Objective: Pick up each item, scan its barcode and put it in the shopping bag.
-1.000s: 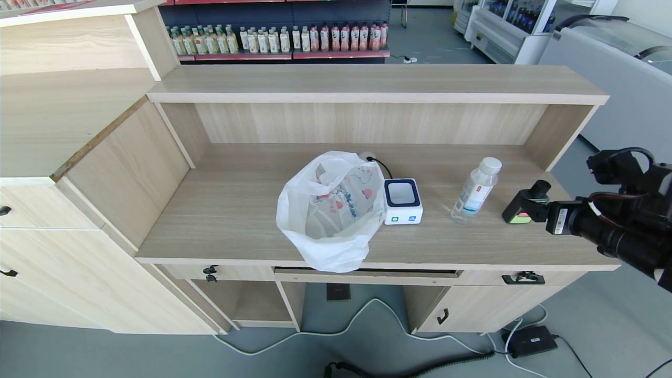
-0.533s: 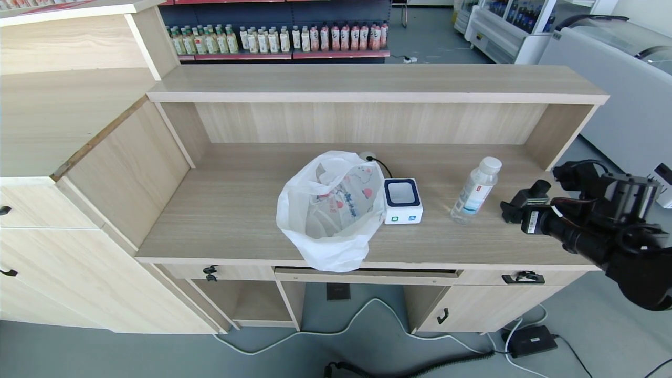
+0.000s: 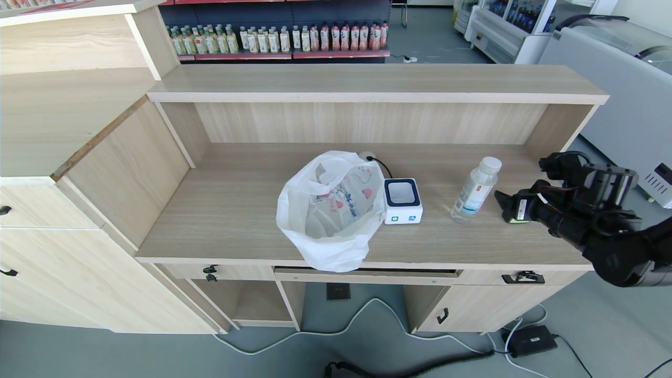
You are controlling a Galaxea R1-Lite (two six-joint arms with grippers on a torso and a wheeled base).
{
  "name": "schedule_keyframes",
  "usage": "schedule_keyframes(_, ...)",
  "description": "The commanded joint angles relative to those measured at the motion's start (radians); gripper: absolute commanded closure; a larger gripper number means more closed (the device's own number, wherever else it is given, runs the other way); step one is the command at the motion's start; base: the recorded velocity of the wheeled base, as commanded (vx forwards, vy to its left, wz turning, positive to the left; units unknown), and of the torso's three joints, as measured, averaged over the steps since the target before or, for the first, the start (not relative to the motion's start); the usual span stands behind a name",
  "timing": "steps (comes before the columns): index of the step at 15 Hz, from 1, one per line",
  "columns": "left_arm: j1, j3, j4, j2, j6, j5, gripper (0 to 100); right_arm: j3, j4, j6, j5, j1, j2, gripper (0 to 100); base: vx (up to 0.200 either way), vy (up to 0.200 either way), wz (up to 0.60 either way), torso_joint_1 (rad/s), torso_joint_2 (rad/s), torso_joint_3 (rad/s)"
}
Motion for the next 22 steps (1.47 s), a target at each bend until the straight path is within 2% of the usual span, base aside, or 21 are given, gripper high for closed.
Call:
schedule_keyframes(1, 0.000, 0.000, 0.000, 0.000, 0.000, 0.000, 0, -0.032, -0.003, -0.001, 0.002, 0.004, 0.040, 0, 0.000, 0.000, 0.00, 0.000, 0.00, 0.000)
schedule_keyframes(22, 0.000, 0.000, 0.000, 0.000, 0.000, 0.002, 0, -0.293, -0.004, 0.058, 0.008, 0.107, 0.277, 0, 0.000, 0.000, 0.00, 0.000, 0.00, 0.000)
